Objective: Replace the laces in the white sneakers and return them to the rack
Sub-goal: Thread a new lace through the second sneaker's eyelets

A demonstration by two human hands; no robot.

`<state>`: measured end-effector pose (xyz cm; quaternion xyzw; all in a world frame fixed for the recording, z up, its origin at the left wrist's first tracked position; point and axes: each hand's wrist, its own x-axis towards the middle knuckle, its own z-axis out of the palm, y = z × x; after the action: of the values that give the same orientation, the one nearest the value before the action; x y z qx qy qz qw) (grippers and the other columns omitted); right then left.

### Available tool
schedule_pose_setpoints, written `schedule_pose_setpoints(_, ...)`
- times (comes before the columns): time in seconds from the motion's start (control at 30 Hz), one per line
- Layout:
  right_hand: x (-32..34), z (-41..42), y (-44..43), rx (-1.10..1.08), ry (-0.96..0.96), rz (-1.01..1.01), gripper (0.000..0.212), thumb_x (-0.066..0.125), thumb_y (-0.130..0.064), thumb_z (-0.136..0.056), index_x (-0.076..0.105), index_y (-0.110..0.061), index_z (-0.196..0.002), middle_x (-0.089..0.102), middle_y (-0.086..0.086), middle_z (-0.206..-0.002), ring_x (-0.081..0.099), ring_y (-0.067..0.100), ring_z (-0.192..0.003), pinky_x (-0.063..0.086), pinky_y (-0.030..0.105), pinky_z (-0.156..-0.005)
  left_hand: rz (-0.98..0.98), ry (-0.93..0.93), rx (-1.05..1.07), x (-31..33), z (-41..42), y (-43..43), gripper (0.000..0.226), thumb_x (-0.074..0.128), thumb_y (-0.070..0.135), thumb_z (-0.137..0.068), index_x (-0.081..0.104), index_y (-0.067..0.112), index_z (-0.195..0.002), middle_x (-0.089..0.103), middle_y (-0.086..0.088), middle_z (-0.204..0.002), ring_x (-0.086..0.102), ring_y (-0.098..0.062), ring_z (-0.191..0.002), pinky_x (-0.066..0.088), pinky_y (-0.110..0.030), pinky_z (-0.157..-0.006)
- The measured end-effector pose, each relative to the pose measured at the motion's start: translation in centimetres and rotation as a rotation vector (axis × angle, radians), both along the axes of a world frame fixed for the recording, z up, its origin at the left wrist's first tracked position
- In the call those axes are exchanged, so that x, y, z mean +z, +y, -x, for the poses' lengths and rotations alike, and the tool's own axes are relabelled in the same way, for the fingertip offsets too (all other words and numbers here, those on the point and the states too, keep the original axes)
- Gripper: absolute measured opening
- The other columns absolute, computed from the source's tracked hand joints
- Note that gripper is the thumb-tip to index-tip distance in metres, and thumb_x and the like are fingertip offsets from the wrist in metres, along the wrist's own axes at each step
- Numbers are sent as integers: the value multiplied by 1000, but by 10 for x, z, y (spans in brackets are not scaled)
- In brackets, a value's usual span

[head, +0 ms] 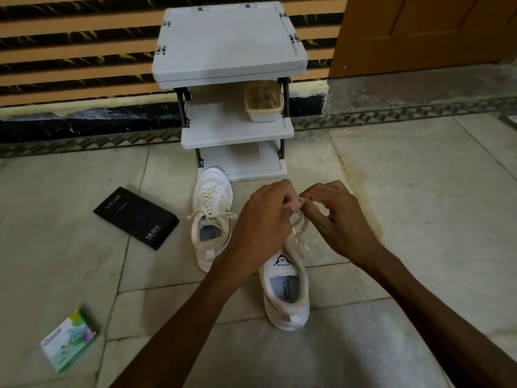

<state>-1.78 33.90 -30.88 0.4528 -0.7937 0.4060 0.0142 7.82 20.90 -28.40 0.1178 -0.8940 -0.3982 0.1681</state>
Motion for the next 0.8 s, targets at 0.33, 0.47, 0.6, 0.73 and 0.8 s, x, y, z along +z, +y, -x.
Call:
schedule_pose_setpoints(0.33,-67,32,13,-326,-103,-205,27,38,-41,-92,60,-31,-79,65,-7,-77,59,22,-81,50,37,-63,-385,198,8,14,-10,0,13,66,7,-83,65,16,-74,66,6,-64,63,-12,-62,56,-36,-66)
schedule_pose_setpoints(0.47,-83,48,31,-485,-82,-345,26,44,-29,-96,67,-20,-86,64,3,-76,56,28,-82,47,34,-62,-398,224,-20,18,-15,2,12,66,11,-81,64,20,-73,66,6,-64,63,-14,-61,55,-36,-65)
schedule_pose_setpoints(0.6,-92,59,47,-588,-196,-403,26,45,-28,-95,66,-19,-83,60,6,-72,58,36,-76,54,45,-71,-411,256,-48,19,-15,6,12,66,9,-84,64,17,-75,66,4,-64,63,-17,-61,53,-32,-64)
schedule_pose_setpoints(0.73,-90,63,50,-534,-227,-331,26,48,-29,-94,64,-26,-74,67,5,-77,61,33,-74,55,45,-68,-392,212,-54,22,-14,10,14,65,12,-86,63,19,-75,66,5,-64,64,-16,-63,56,-38,-66)
schedule_pose_setpoints(0.8,-84,62,47,-453,-224,-251,25,48,-34,-91,63,-32,-72,70,1,-78,62,27,-71,55,42,-64,-279,88,-21,21,-11,4,21,65,9,-86,62,25,-73,67,6,-67,65,-12,-67,57,-39,-71)
